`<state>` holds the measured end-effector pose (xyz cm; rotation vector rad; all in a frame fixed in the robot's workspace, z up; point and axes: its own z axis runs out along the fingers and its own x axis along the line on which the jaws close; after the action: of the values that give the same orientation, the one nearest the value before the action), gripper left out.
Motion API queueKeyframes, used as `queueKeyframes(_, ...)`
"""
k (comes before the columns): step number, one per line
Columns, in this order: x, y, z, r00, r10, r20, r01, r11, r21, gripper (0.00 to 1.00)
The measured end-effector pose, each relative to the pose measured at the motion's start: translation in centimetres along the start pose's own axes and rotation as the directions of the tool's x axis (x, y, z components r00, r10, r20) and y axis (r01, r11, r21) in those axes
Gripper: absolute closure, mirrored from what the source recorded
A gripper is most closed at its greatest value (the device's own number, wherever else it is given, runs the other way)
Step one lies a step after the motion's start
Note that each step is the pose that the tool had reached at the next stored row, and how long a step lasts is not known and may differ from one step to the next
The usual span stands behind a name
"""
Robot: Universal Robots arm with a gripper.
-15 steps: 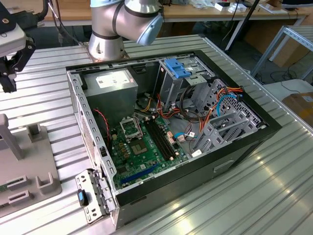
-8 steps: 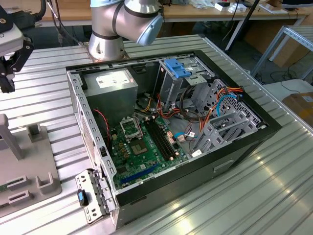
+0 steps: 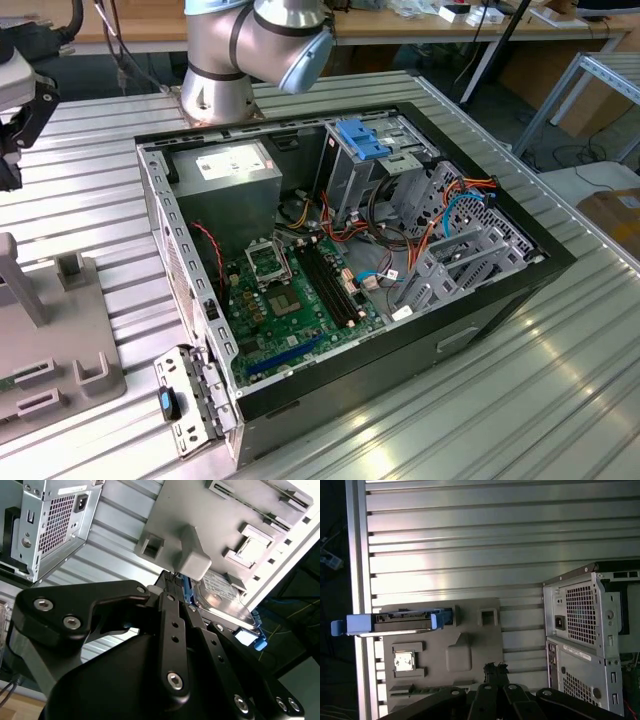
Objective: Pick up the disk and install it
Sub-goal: 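Reach for the disk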
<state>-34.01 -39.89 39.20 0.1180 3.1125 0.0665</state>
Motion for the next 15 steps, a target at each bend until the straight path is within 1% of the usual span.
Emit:
queueKeyframes(4, 1.14, -0.09, -0.01, 1.0, 0.0, 0.0, 0.0, 1.0, 0.0, 0.89)
queueKeyframes(6, 1.93, -0.15, -0.02, 1.0, 0.0, 0.0, 0.0, 1.0, 0.0, 0.89)
queueKeyframes(10, 2.69, -0.21, -0.04, 1.0, 0.0, 0.0, 0.0, 1.0, 0.0, 0.89)
queueKeyframes(11, 3.0, -0.23, -0.04, 1.0, 0.0, 0.0, 0.0, 1.0, 0.0, 0.89)
queueKeyframes(15, 3.13, -0.24, -0.03, 1.0, 0.0, -0.0001, 0.0, 1.0, 0.0, 0.89)
